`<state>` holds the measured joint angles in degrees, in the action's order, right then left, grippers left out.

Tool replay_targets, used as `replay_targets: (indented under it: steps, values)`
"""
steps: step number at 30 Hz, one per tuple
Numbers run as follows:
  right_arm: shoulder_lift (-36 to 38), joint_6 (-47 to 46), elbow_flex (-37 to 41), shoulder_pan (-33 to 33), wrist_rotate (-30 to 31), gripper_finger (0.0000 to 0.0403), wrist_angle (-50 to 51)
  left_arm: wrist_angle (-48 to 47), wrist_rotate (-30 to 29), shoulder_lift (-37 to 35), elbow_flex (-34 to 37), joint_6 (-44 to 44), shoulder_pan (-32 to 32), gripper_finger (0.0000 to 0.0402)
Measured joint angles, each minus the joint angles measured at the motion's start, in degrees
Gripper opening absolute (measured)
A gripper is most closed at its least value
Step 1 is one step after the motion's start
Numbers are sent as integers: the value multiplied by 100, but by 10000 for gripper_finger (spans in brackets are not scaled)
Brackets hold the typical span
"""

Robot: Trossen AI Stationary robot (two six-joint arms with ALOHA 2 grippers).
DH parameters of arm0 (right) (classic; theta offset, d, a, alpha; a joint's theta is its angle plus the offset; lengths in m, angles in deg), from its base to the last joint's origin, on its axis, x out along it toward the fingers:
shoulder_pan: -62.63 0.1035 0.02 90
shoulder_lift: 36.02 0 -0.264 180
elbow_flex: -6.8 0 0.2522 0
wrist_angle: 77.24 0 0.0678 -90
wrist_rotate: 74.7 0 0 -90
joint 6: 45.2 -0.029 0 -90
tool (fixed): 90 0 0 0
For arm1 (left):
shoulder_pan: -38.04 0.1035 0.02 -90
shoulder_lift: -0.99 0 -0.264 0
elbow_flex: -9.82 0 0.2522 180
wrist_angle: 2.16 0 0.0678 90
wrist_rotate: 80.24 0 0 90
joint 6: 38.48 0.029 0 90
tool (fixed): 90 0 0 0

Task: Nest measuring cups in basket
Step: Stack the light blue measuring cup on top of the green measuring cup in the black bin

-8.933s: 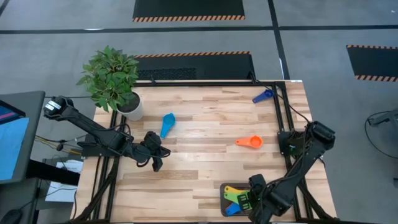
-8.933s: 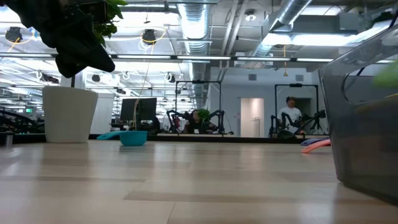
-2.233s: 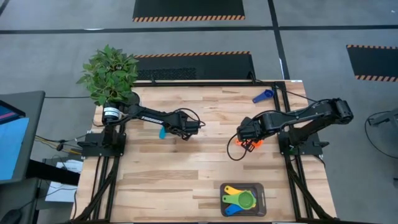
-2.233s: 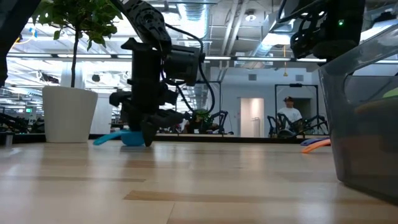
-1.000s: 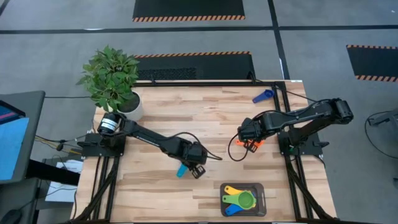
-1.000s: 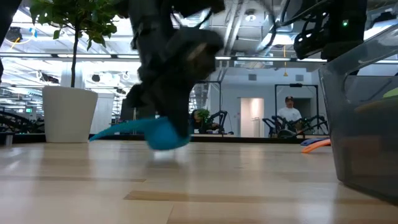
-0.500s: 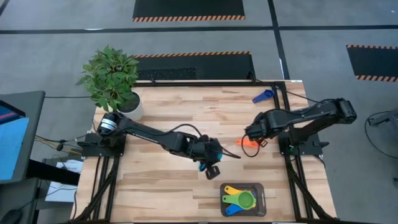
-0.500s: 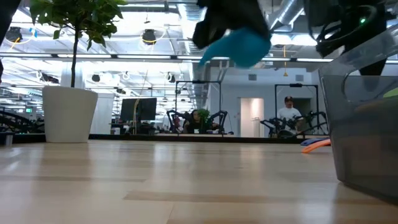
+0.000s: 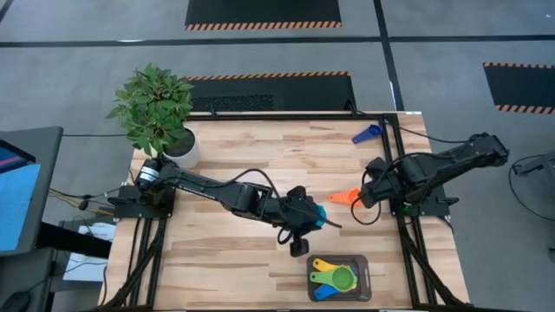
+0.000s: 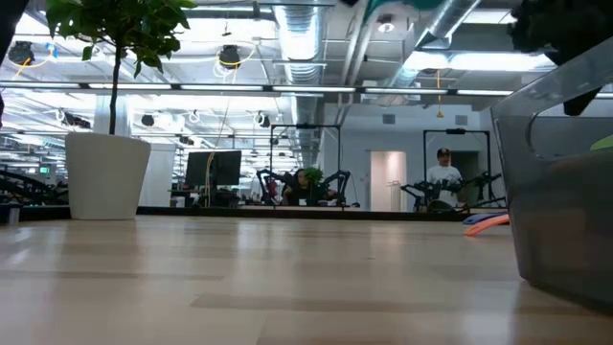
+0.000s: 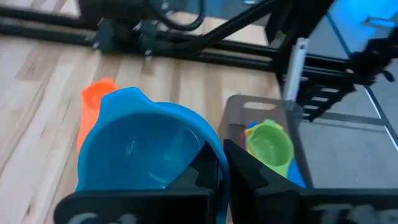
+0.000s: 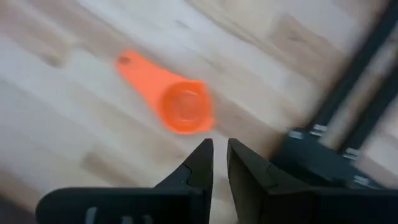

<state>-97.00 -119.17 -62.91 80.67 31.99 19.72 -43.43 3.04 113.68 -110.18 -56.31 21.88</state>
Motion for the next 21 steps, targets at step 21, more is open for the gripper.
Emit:
replay_targets:
  steps: [21]
  values:
    - [-1123,-576,9,999,-174,71,-2053,396,557,736,-456,517,-855,0]
